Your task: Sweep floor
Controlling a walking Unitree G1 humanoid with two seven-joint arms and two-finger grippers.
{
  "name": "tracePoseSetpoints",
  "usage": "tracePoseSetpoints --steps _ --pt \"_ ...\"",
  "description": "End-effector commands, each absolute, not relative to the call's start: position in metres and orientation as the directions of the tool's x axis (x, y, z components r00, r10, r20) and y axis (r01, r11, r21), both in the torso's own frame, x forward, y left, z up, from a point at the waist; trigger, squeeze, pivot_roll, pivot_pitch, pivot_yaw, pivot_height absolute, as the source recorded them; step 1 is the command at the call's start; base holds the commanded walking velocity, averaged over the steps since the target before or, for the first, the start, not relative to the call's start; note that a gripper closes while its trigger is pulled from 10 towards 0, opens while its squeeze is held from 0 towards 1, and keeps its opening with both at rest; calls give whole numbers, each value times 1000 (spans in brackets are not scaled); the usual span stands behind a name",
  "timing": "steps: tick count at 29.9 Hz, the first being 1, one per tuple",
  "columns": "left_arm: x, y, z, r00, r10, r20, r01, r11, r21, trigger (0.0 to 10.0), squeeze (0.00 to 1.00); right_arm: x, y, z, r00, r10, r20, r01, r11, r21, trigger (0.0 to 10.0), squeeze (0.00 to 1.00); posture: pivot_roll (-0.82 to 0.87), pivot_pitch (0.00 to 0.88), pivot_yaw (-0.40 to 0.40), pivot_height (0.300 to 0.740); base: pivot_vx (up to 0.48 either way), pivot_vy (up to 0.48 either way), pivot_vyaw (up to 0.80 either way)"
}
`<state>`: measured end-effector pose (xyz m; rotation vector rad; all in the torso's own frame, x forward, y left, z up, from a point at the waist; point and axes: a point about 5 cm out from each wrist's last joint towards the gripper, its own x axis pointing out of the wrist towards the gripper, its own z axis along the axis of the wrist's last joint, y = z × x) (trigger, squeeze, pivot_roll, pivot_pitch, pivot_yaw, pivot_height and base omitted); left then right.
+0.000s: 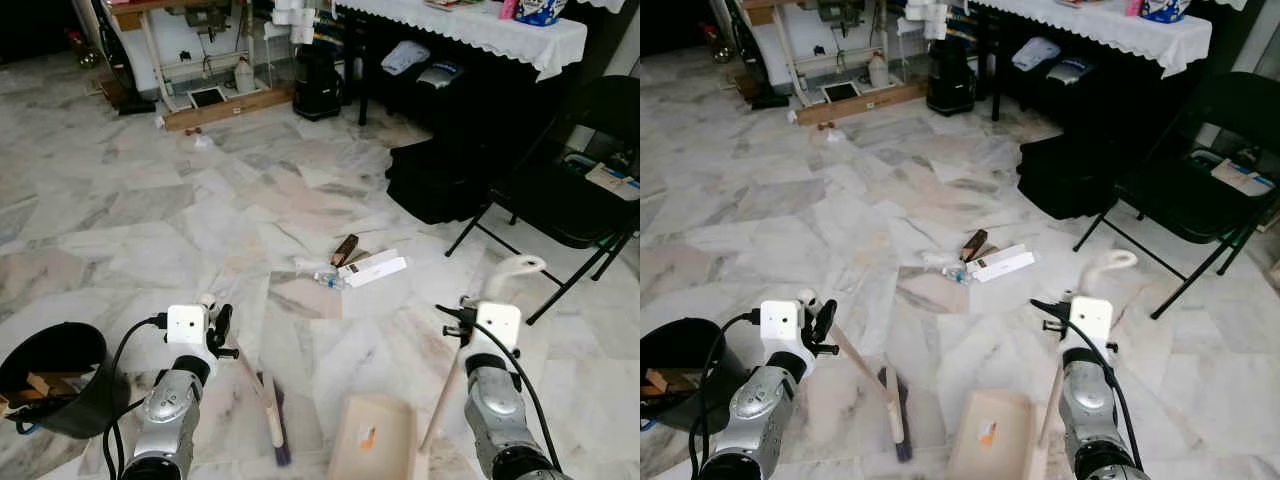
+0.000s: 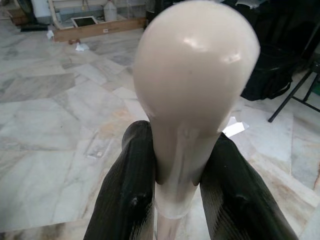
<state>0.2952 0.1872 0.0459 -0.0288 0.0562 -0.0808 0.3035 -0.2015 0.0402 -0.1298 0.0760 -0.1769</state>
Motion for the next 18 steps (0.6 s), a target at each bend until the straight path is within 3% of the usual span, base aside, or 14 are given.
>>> tracePoseSetpoints --steps 1,18 --pt "294 192 42 994 -70 -79 68 997 -31 10000 0 314 -197 60 988 -144 47 150 976 -158 10000 0 31 43 12 740 0 0 0" --pt "291 194 46 1000 -28 -12 28 1000 -14 10000 0 302 -198 54 981 -170 92 187 958 -220 10000 0 38 52 27 740 0 0 0"
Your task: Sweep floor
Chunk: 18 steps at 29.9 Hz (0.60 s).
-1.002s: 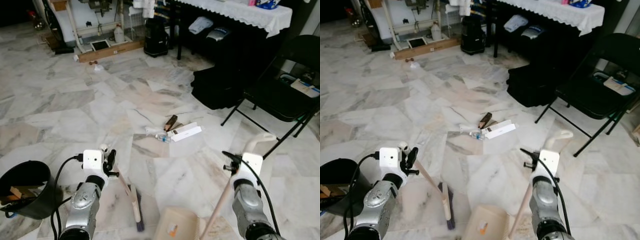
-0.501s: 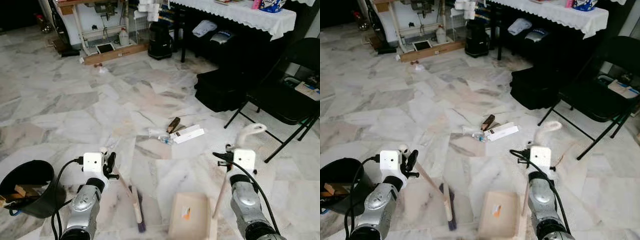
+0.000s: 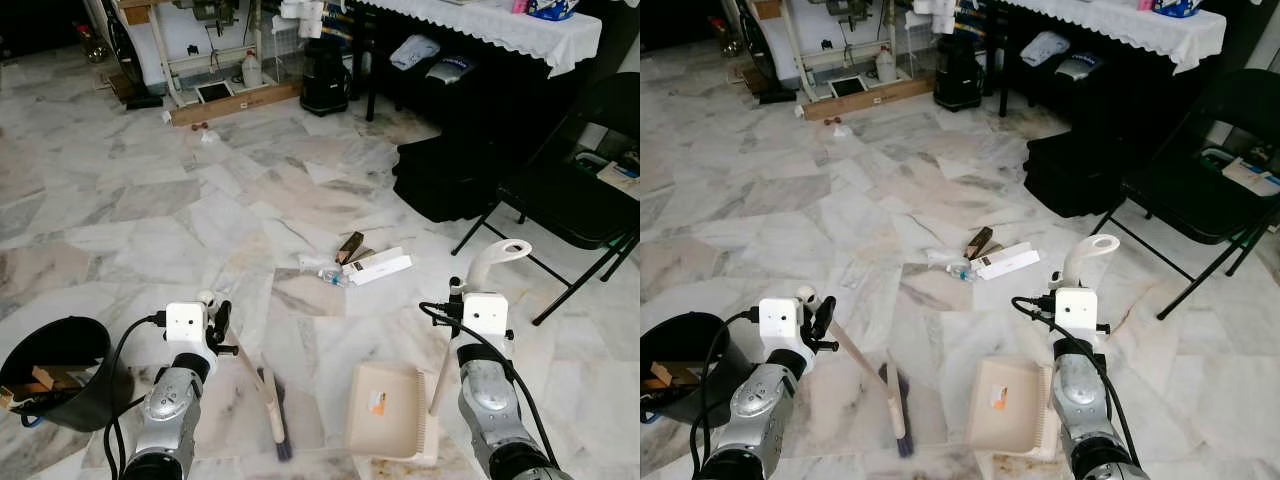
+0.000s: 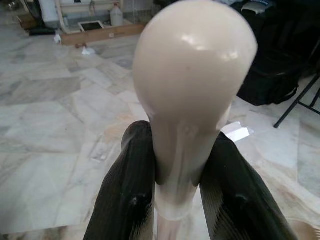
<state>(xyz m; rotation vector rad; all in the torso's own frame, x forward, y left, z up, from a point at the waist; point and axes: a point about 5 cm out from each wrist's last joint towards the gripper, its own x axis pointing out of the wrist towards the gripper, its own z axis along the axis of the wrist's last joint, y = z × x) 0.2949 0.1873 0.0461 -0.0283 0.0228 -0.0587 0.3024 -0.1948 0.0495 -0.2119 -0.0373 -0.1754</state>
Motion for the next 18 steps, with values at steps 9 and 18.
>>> tracePoseSetpoints --steps 9,18 --pt "276 213 42 999 43 8 -43 999 22 10000 0 288 -209 49 984 -133 115 163 933 -321 10000 0 37 52 28 740 0 0 0" --pt "279 213 48 999 36 34 -37 999 28 10000 0 288 -208 48 982 -149 115 178 932 -315 10000 0 37 45 26 740 0 0 0"
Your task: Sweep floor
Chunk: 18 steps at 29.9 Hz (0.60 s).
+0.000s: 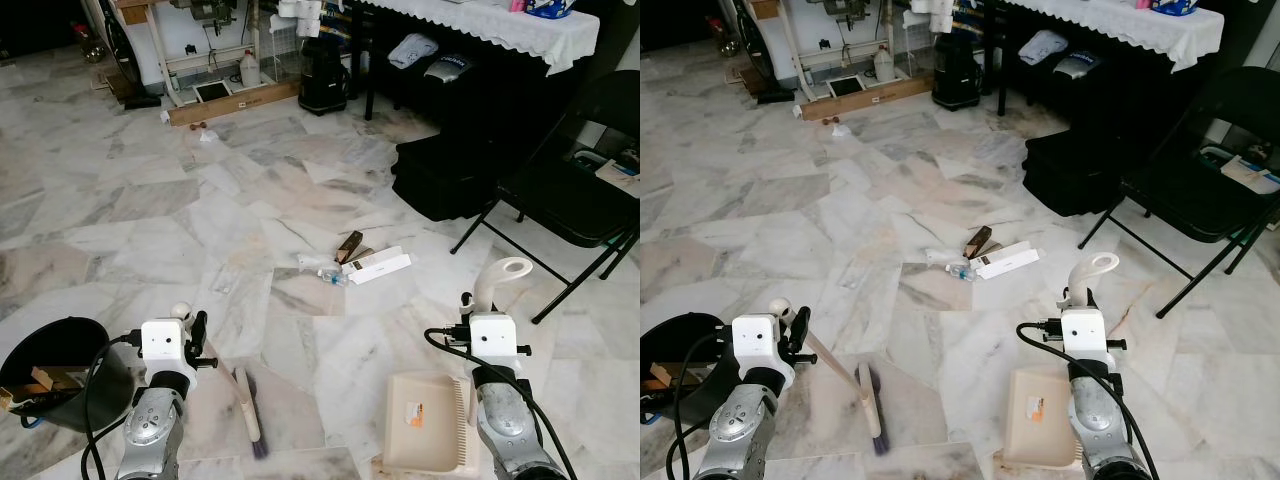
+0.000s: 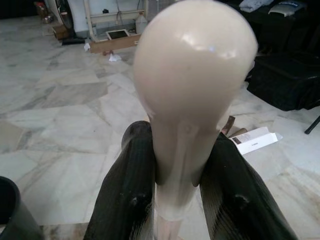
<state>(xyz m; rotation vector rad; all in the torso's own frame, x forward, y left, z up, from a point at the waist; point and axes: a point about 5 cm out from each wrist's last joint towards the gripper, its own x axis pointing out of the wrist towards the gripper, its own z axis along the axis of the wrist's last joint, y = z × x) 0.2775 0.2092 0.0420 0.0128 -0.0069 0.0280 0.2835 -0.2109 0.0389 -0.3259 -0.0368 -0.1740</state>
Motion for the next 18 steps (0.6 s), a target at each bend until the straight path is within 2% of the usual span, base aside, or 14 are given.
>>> tracePoseSetpoints --steps 1,8,18 --pt "280 212 49 999 33 37 -34 999 29 10000 0 288 -208 48 982 -149 116 179 932 -314 10000 0 37 45 26 740 0 0 0" --pt "281 210 50 999 23 42 -24 999 27 10000 0 287 -209 47 980 -160 116 189 930 -316 10000 0 30 33 26 740 0 0 0" --pt "283 206 50 999 8 40 -9 1000 25 10000 0 288 -209 48 978 -173 119 202 929 -310 10000 0 27 23 30 740 310 0 0"
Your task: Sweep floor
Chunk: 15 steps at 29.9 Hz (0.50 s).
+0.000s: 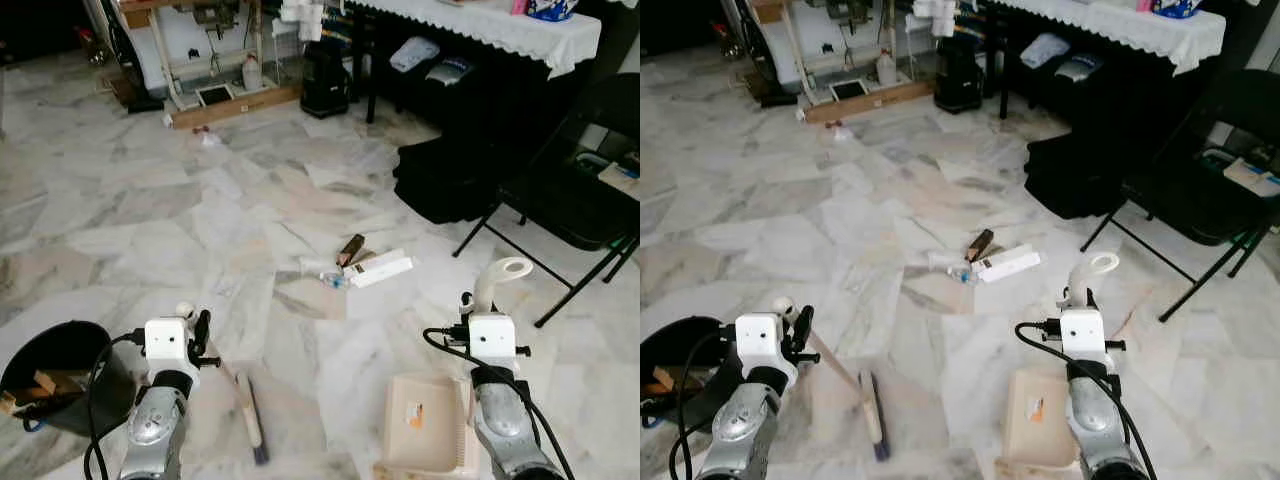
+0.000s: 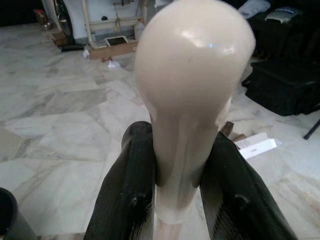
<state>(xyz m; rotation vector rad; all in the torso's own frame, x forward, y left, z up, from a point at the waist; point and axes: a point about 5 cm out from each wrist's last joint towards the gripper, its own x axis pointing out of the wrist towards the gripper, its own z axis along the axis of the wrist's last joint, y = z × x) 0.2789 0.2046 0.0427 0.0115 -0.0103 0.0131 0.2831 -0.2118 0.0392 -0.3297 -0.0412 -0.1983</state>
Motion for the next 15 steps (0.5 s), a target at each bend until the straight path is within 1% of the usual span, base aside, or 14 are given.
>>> tracePoseSetpoints --steps 1,15 --pt "283 206 50 999 8 41 -9 1000 25 10000 0 289 -209 48 978 -172 119 201 929 -310 10000 0 27 23 30 740 352 0 0" --pt "291 212 64 996 25 86 -28 999 32 10000 0 291 -208 50 977 -173 124 203 930 -308 10000 0 34 32 27 740 365 0 0"
